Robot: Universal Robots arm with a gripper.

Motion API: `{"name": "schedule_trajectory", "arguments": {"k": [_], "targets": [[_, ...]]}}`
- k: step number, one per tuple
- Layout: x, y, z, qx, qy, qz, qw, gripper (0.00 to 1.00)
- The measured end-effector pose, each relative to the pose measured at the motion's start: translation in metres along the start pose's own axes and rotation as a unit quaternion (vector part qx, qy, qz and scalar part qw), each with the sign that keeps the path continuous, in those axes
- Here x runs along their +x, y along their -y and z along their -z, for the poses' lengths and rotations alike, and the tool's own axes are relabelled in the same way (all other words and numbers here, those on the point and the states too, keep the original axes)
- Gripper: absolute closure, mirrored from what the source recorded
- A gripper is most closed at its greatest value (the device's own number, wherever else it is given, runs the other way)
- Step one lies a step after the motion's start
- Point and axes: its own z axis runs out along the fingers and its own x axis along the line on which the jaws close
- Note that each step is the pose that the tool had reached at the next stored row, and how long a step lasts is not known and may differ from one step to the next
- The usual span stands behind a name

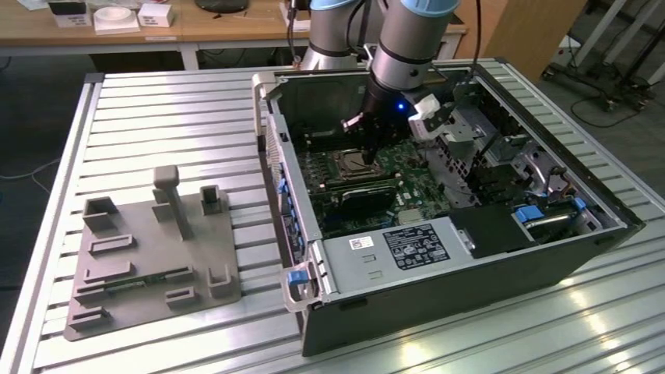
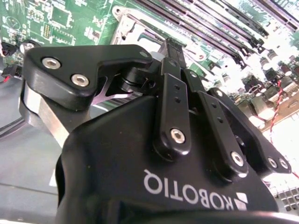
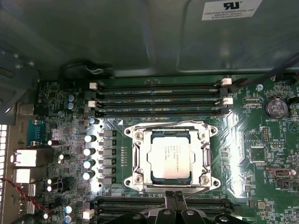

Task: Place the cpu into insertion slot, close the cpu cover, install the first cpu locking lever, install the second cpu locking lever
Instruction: 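Install the second cpu locking lever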

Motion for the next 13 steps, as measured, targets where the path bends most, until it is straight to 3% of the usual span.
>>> {"name": "schedule_trajectory", "arguments": {"k": [13], "targets": [[0.0035,0.0038,-0.0013,0.0000,-0.0002,0.000,1.0000,0.90]]}}
